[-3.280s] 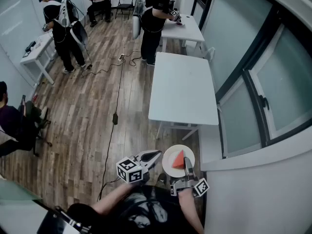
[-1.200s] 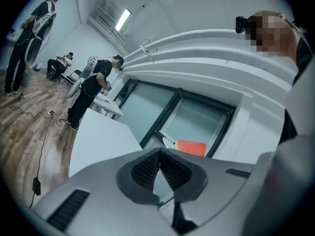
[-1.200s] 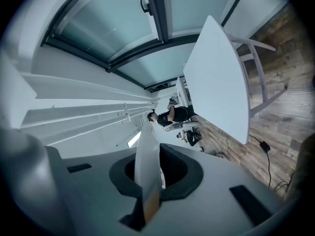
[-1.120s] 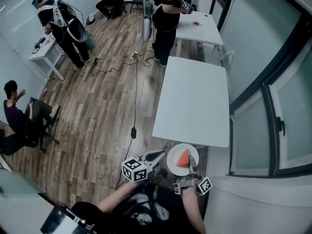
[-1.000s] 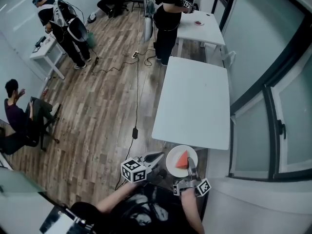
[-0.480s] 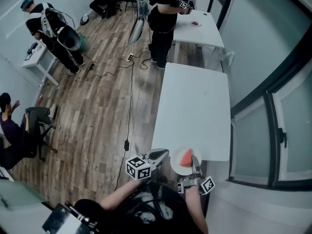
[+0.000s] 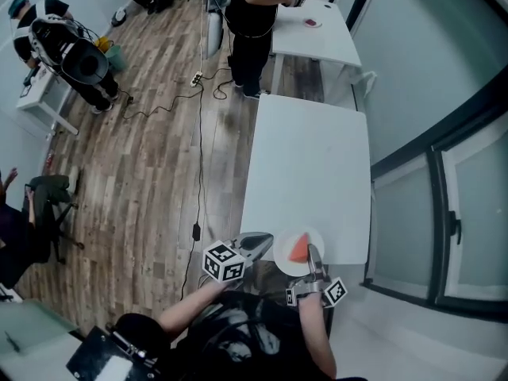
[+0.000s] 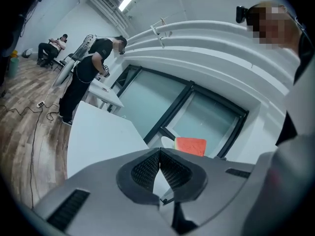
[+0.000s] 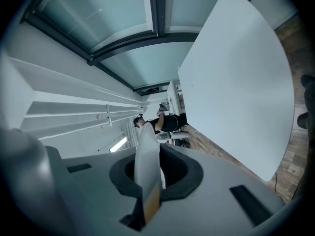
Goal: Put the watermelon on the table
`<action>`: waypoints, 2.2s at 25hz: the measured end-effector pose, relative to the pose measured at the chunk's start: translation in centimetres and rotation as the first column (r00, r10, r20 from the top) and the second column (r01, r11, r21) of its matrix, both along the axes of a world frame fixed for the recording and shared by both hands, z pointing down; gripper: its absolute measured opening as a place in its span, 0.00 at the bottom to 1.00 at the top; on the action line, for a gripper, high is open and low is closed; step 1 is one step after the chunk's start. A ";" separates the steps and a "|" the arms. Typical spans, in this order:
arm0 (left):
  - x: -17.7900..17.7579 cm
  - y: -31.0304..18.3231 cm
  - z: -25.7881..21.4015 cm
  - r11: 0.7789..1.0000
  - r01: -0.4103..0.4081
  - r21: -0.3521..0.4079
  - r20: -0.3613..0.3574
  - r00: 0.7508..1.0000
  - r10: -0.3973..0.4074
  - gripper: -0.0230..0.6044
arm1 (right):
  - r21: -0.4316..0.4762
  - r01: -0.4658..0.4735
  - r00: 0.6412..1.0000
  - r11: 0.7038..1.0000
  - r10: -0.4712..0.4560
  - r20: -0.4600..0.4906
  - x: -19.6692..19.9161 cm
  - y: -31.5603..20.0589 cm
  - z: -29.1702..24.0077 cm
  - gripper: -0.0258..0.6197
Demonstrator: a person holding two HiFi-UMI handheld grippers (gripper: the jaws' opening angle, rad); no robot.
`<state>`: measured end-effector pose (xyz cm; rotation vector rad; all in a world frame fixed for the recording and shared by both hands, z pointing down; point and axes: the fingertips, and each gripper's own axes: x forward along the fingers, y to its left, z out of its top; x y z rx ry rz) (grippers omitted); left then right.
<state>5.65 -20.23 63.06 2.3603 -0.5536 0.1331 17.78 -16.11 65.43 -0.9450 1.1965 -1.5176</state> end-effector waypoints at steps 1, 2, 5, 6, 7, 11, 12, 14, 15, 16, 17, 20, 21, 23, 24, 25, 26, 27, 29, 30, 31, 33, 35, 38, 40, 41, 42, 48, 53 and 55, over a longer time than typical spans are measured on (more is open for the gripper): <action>0.2 -0.6 0.3 1.000 0.012 -0.005 0.007 1.000 -0.012 0.05 | -0.008 0.009 1.000 1.000 -0.009 0.005 0.3 -0.9 0.4 0.08; 0.3 -1.3 0.5 1.000 0.026 -0.008 0.013 1.000 -0.026 0.05 | -0.013 0.018 1.000 1.000 -0.018 0.012 0.7 -1.8 0.8 0.08; 1.1 -3.7 1.1 0.997 0.074 -0.019 0.028 0.997 -0.074 0.05 | -0.023 0.053 0.999 0.998 -0.052 0.014 2.2 -4.8 1.8 0.08; 1.5 -4.4 1.3 0.995 0.094 -0.024 0.030 0.995 -0.093 0.05 | -0.026 0.068 0.998 0.997 -0.067 0.007 2.8 -5.7 2.1 0.08; 1.8 -5.1 1.6 0.993 0.115 -0.028 0.030 0.993 -0.114 0.05 | -0.027 0.083 0.997 0.996 -0.083 0.002 3.4 -6.7 2.3 0.08; 2.9 -8.1 3.5 0.981 0.195 -0.014 0.063 0.979 -0.194 0.05 | -0.041 0.130 0.991 0.991 -0.130 -0.002 5.4 -10.2 3.7 0.08; 3.2 -8.7 4.1 0.978 0.209 -0.011 0.079 0.975 -0.207 0.05 | -0.046 0.139 0.990 0.989 -0.139 -0.003 6.0 -11.0 4.1 0.08; 3.9 -9.9 4.9 0.975 0.223 -0.004 0.110 0.969 -0.221 0.05 | -0.049 0.148 0.989 0.988 -0.148 -0.012 7.2 -12.8 5.1 0.08; 4.4 -10.6 5.2 0.974 0.225 0.002 0.123 0.967 -0.223 0.04 | -0.046 0.146 0.989 0.988 -0.147 -0.023 8.0 -13.9 5.6 0.08; 4.8 -11.2 5.5 0.975 0.224 0.008 0.133 0.966 -0.223 0.05 | -0.044 0.145 0.989 0.988 -0.147 -0.032 8.6 -14.8 6.0 0.08; 5.2 -11.7 5.8 0.975 0.222 0.012 0.139 0.965 -0.222 0.05 | -0.049 0.150 0.988 0.987 -0.152 -0.037 8.9 -15.7 6.4 0.08; 6.3 -13.4 7.2 0.976 0.219 -0.005 0.145 0.966 -0.216 0.05 | -0.065 0.139 0.988 0.988 -0.143 -0.061 9.9 -17.9 7.8 0.08; 6.7 -14.0 7.8 0.975 0.220 -0.016 0.146 0.966 -0.215 0.05 | -0.079 0.134 0.988 0.988 -0.139 -0.068 10.2 -18.5 8.3 0.08; 7.5 -15.4 8.9 0.975 0.218 -0.034 0.148 0.966 -0.210 0.05 | -0.096 0.115 0.989 0.989 -0.123 -0.082 10.7 -19.9 9.7 0.08; 8.0 -16.3 9.4 0.977 0.211 -0.037 0.150 0.968 -0.203 0.04 | -0.098 0.104 0.990 0.990 -0.112 -0.088 11.0 -20.7 10.4 0.08; 8.4 -17.1 9.8 0.979 0.202 -0.037 0.154 0.969 -0.194 0.05 | -0.110 0.097 0.990 0.989 -0.107 -0.088 11.0 -21.4 11.2 0.08; 8.6 -17.9 10.3 0.980 0.194 -0.038 0.161 0.969 -0.186 0.05 | -0.125 0.091 0.991 0.988 -0.103 -0.086 11.0 -22.2 11.9 0.08; 8.8 -18.7 10.7 0.981 0.188 -0.042 0.167 0.970 -0.179 0.05 | -0.134 0.081 0.992 0.988 -0.093 -0.088 11.1 -23.0 12.7 0.08; 8.9 -20.2 11.4 0.981 0.185 -0.050 0.168 0.970 -0.174 0.04 | -0.143 0.066 0.991 0.988 -0.081 -0.105 11.2 -24.7 13.8 0.08; 8.9 -21.0 11.6 0.981 0.185 -0.053 0.166 0.971 -0.174 0.05 | -0.141 0.059 0.990 0.988 -0.076 -0.116 11.3 -25.8 14.4 0.08; 8.8 -21.7 11.9 0.981 0.185 -0.056 0.165 0.971 -0.173 0.05 | -0.135 0.048 0.990 0.990 -0.066 -0.129 11.5 -26.8 15.0 0.08; 8.6 -22.9 12.7 0.981 0.184 -0.067 0.170 0.971 -0.170 0.05 | -0.144 0.033 0.989 0.989 -0.052 -0.135 11.5 -28.6 16.3 0.08; 8.3 -23.9 13.4 0.980 0.185 -0.079 0.177 0.970 -0.169 0.05 | -0.157 0.002 0.988 0.988 -0.027 -0.154 12.0 -30.4 18.1 0.08; 7.6 -24.7 14.1 0.976 0.197 -0.097 0.181 0.967 -0.177 0.05 | -0.187 -0.023 0.981 0.982 -0.013 -0.192 12.6 -32.3 20.5 0.08; 7.0 -24.9 14.5 0.971 0.207 -0.116 0.181 0.966 -0.185 0.05 | -0.196 -0.040 0.977 0.980 -0.002 -0.214 12.9 -33.2 21.9 0.08; 6.7 -25.0 14.7 0.970 0.211 -0.124 0.182 0.965 -0.187 0.05 | -0.208 -0.051 0.975 0.977 0.004 -0.221 13.1 -33.6 22.5 0.08; 6.4 -25.1 14.9 0.968 0.214 -0.131 0.184 0.965 -0.188 0.05 | -0.222 -0.063 0.973 0.973 0.011 -0.228 13.2 -34.0 23.0 0.08; 5.2 -25.1 15.1 0.952 0.256 -0.165 0.174 0.958 -0.228 0.05 | -0.282 -0.063 0.949 0.957 -0.030 -0.314 13.6 -35.5 24.6 0.08; 5.4 -24.9 14.9 0.957 0.237 -0.167 0.175 0.963 -0.208 0.05 | -0.308 -0.038 0.917 0.950 -0.089 -0.388 13.9 -36.2 25.4 0.08; 5.5 -24.8 14.8 0.960 0.226 -0.164 0.174 0.965 -0.197 0.05 | -0.326 -0.028 0.899 0.945 -0.119 -0.422 14.1 -36.2 25.5 0.08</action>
